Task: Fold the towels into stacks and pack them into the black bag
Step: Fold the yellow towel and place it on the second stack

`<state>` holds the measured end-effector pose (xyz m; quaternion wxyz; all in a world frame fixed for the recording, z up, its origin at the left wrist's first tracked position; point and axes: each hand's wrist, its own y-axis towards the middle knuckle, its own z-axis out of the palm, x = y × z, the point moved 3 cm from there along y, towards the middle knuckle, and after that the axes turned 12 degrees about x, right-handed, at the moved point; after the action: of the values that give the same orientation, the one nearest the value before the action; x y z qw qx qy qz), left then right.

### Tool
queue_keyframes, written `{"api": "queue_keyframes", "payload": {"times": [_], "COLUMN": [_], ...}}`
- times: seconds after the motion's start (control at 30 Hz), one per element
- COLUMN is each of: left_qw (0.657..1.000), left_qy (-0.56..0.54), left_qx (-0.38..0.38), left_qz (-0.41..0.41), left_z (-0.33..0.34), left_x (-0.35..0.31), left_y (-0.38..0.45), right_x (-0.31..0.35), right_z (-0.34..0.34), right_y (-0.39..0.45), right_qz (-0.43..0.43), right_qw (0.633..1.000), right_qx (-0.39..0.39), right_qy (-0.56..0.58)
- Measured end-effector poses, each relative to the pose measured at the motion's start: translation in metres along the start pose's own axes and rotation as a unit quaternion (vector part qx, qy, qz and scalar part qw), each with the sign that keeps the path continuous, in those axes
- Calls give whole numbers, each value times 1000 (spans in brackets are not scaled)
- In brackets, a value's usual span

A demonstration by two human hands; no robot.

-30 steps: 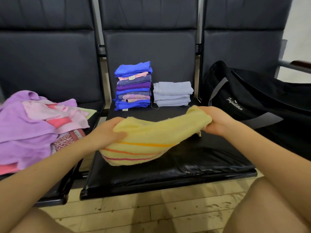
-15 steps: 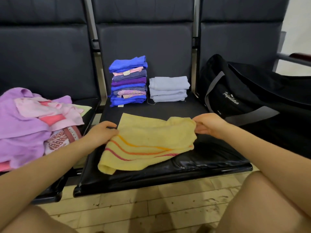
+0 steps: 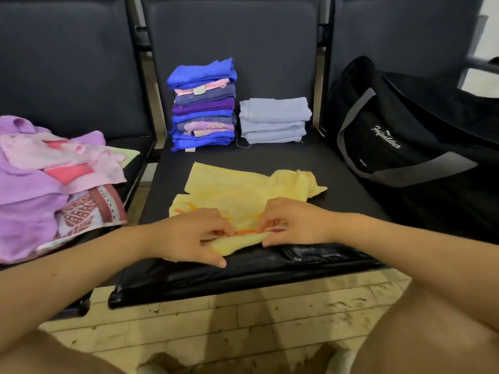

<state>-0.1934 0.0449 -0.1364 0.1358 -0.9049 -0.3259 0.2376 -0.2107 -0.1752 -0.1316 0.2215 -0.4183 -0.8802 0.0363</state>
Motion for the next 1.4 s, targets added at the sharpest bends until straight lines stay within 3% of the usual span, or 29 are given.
{"api": "queue_keyframes", "payload": {"times": [0.13, 0.27, 0.4, 0.5, 0.57, 0.67, 0.73, 0.87, 1.03, 1.17, 1.3, 1.4], "left_qw": [998, 963, 979, 990, 995, 996, 996, 990, 948, 950, 948, 935], "left_qy": [-4, -196, -141, -79, -25, 46, 31, -4, -184, -175, -189, -227], "left_qx": [-60, -179, -138, -99, -68, -18, -12, -77, -216, -222, -216, -222], "left_qz": [0, -40, -52, -60, -66, -72, -77, -119, -142, -134, -139, -161], "left_z": [-5, -29, -43, -41, -36, -26, -22, -35, -51, -55, -54, -53], "left_x": [3, -1, -7, -12, -16, -13, -4, 17, 26, 11, 7, 15], "left_y": [0, -3, -4, -2, 2, 9, 11, 5, -3, 5, 15, 21], "right_x": [5, 17, 25, 22, 15, 6, 0, -15, -55, -82, -97, -105], "right_z": [2, -15, -37, -38, -33, -28, -28, -39, -55, -61, -47, -37], "right_y": [12, 16, 14, 11, 12, 13, 12, 5, -1, 6, 25, 37], "right_qz": [16, 72, 85, 89, 101, 93, 89, 128, 186, 205, 202, 231], "right_qw": [999, 967, 925, 978, 989, 990, 988, 983, 964, 947, 969, 963], "right_qx": [-19, -54, -89, -25, -1, -3, 0, -28, -145, -227, -134, -90], "right_qy": [34, 239, 361, 188, 112, 110, 129, 128, 125, 98, 38, 100]}}
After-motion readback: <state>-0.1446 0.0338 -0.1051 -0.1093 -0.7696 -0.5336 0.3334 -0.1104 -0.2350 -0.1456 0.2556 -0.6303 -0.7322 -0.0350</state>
